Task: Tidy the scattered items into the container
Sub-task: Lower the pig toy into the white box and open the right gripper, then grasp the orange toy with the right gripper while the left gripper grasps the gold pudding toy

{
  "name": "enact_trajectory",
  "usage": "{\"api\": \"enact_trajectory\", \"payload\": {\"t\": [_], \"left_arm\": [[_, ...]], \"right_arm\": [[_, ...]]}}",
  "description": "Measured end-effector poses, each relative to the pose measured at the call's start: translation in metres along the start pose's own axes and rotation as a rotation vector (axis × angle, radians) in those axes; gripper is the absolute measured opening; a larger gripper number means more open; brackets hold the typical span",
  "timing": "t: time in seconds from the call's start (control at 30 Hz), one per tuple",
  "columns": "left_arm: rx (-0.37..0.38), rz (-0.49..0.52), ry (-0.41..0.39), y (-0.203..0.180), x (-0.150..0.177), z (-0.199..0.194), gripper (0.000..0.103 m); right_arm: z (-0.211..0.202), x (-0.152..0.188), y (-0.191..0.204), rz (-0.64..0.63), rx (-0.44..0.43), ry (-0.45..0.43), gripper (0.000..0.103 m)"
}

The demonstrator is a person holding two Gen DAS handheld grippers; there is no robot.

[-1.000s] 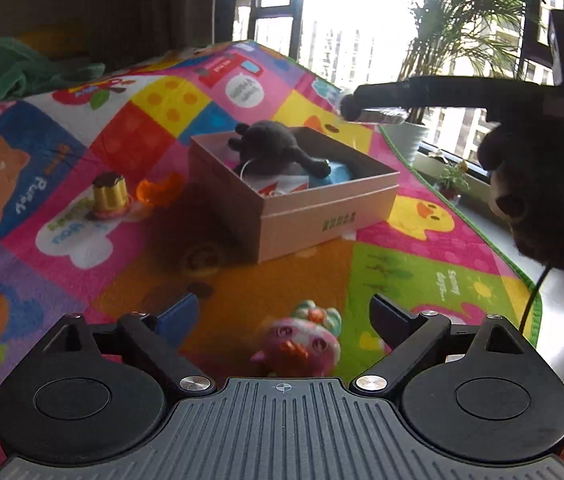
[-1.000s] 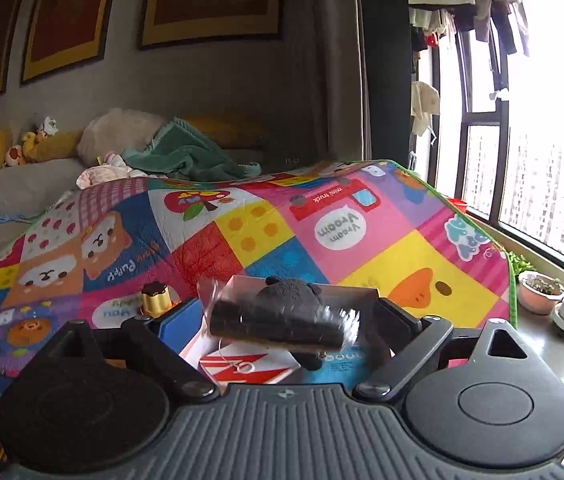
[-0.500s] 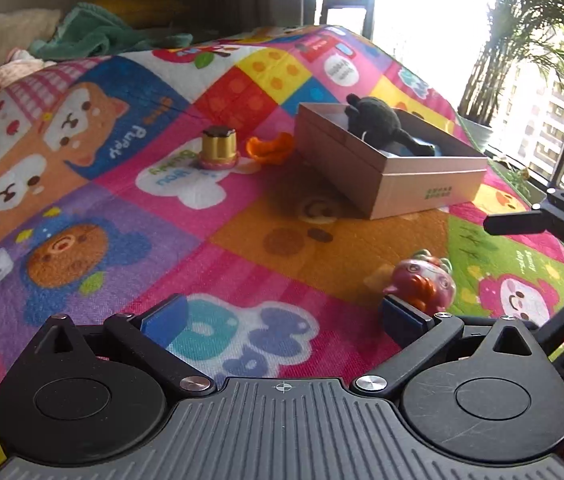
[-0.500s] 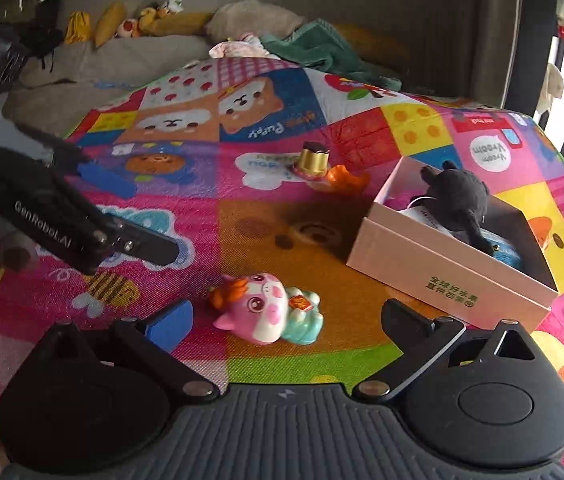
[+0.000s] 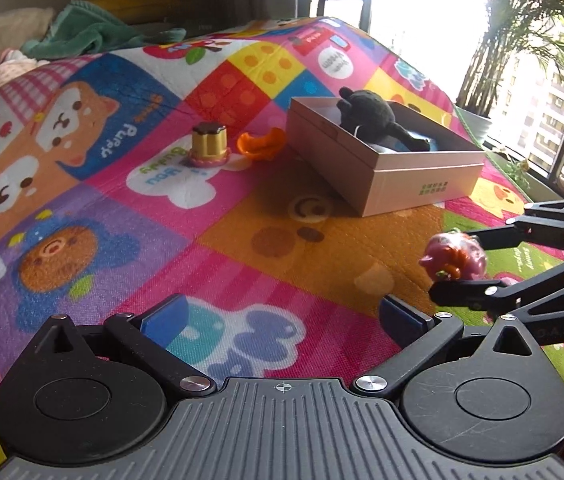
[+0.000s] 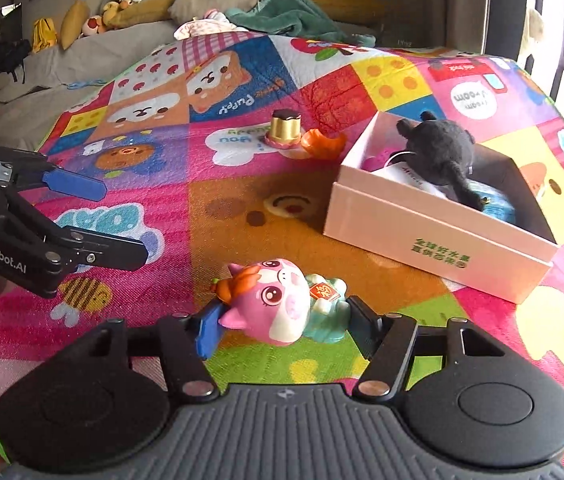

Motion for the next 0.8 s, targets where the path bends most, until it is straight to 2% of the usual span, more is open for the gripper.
{"api": "enact_trajectory", "payload": {"t": [0.23, 0.37, 0.47, 0.53, 0.63, 0.8], "left_arm": [[0.041, 0.048, -0.001, -0.024, -0.009, 0.012, 0.103], [0.052, 0.055, 0.007, -0.031, -0.014, 0.021, 0.103], [0.051, 0.058, 0.015, -0.032, -0.014, 0.027, 0.103], [0.049, 0.056, 0.022, -0.030, -0.014, 0.030, 0.103], [0.043, 0.047, 0.028, -0.023, -0.013, 0.033, 0.103], [0.005, 0.028, 0.005, 0.003, -0.020, 0.042, 0.103]], "right_arm": [[-0.030, -0.030, -0.065, 0.018, 0.158, -0.074, 0.064], [-0.021, -0.066, -0.099, 0.052, 0.208, -0.137, 0.064], [0.002, -0.090, -0.114, 0.058, 0.232, -0.149, 0.063], [0.021, -0.099, -0.119, 0.058, 0.230, -0.134, 0.064], [0.037, -0.105, -0.125, 0.107, 0.167, -0.108, 0.074], [0.024, -0.122, -0.144, 0.190, 0.133, -0.152, 0.079]]}}
Point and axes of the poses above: each gripper's, at about its wrist camera, not at the fingertips, and z roughly the way its jaws point, y to its left, x to its underside, the point moved 10 cm from there along z, roughly the way its jaws point, and after that the axes turned 1 degree about x, right-handed, at the moved point
